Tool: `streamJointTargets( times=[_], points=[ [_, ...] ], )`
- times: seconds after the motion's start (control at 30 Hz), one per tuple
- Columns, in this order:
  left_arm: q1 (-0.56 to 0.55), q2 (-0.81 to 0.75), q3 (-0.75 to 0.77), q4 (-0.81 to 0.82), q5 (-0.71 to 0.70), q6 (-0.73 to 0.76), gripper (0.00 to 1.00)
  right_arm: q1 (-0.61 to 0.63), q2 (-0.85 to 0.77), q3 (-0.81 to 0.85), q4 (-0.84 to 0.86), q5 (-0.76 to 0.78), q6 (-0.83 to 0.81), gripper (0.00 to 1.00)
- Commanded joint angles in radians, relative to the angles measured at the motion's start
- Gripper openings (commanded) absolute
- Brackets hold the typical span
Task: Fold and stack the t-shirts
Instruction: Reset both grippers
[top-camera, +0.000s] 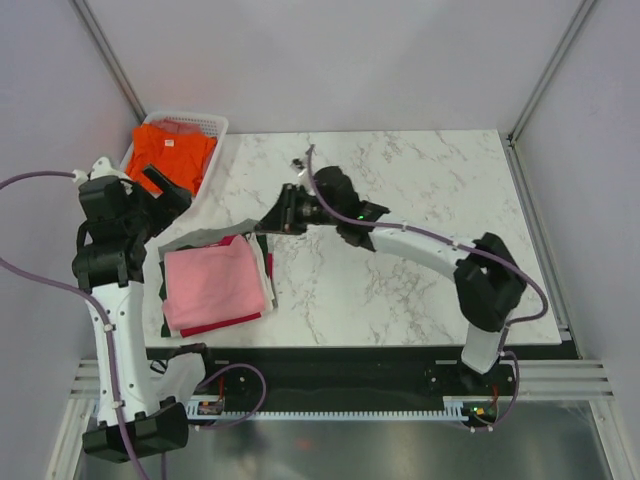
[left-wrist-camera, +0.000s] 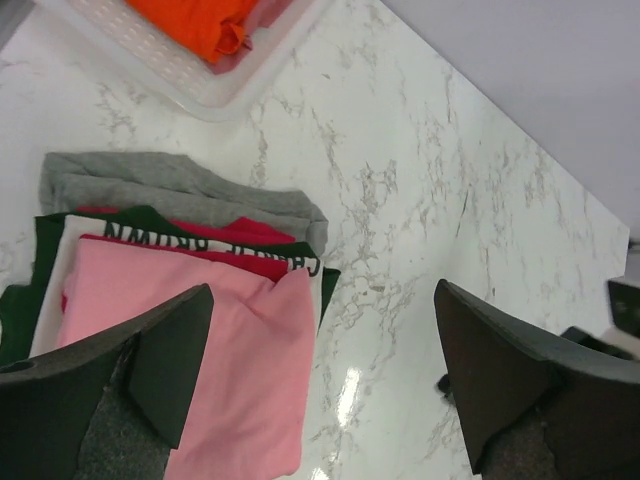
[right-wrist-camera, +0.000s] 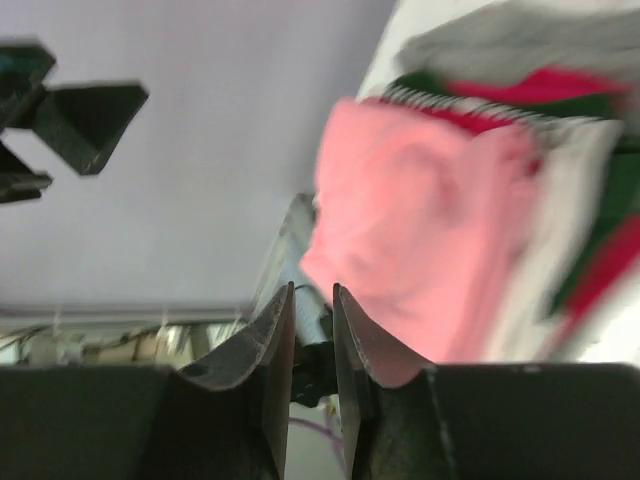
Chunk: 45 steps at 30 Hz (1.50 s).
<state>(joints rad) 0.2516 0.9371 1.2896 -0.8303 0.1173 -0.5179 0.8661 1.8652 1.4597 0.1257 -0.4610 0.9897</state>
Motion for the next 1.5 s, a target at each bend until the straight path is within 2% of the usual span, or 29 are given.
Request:
streamJointTargets(
  times=[0.0,0.1,0.13,0.2,0.33,0.43,0.5,0.53,0.6,0.63,0.73,0.83,0.93,1.23,1.47],
  points=[
    [-0.189,0.018,-0.074,0.114,0.021,-0.033,0.99,-0.137,-0.159,-0.211,-0.027,0.048,-0.176,0.31],
    [-0.395,0.077,-0.105,0.141,-0.114,-0.080,0.99,-0.260,-0.319,-0.353,-0.107,0.132,-0.324,0.34],
    [-0.479,0.091,-0.114,0.170,-0.116,-0.109,0.99,-0.318,-0.355,-0.378,-0.124,0.159,-0.388,0.34],
    [-0.529,0.121,-0.148,0.212,-0.116,-0.137,1.00,-0.378,-0.449,-0.456,-0.188,0.226,-0.427,0.35],
    [-0.655,0.132,-0.257,0.353,-0.116,-0.174,1.00,-0.568,-0.590,-0.617,-0.209,0.340,-0.467,0.34],
    [-0.737,0.138,-0.370,0.471,-0.114,-0.179,1.00,-0.633,-0.704,-0.752,-0.193,0.455,-0.454,0.38],
    [-0.771,0.132,-0.479,0.600,-0.114,-0.169,1.00,-0.638,-0.777,-0.829,-0.172,0.549,-0.444,0.55],
    [-0.797,0.129,-0.518,0.640,-0.140,-0.163,1.00,-0.638,-0.800,-0.857,-0.152,0.567,-0.444,0.77],
    [-0.816,0.109,-0.624,0.775,-0.143,-0.148,1.00,-0.636,-0.847,-0.930,-0.088,0.631,-0.428,0.94],
    [-0.821,0.103,-0.654,0.821,-0.145,-0.125,1.00,-0.638,-0.856,-0.952,-0.057,0.625,-0.442,0.98],
    [-0.834,0.100,-0.723,0.931,-0.143,-0.046,1.00,-0.636,-0.848,-0.995,0.003,0.558,-0.480,0.98],
    [-0.844,0.109,-0.777,1.014,-0.146,0.054,1.00,-0.636,-0.799,-1.076,0.110,0.553,-0.470,0.98],
    [-0.845,0.100,-0.843,1.094,-0.176,0.087,1.00,-0.634,-0.794,-1.073,0.107,0.519,-0.474,0.98],
    [-0.847,0.035,-0.874,1.113,-0.131,0.073,1.00,-0.635,-0.834,-1.131,0.176,0.552,-0.454,0.98],
    [-0.845,0.029,-0.889,1.116,-0.168,0.087,1.00,-0.635,-0.854,-1.138,0.175,0.533,-0.459,0.98]
  ],
)
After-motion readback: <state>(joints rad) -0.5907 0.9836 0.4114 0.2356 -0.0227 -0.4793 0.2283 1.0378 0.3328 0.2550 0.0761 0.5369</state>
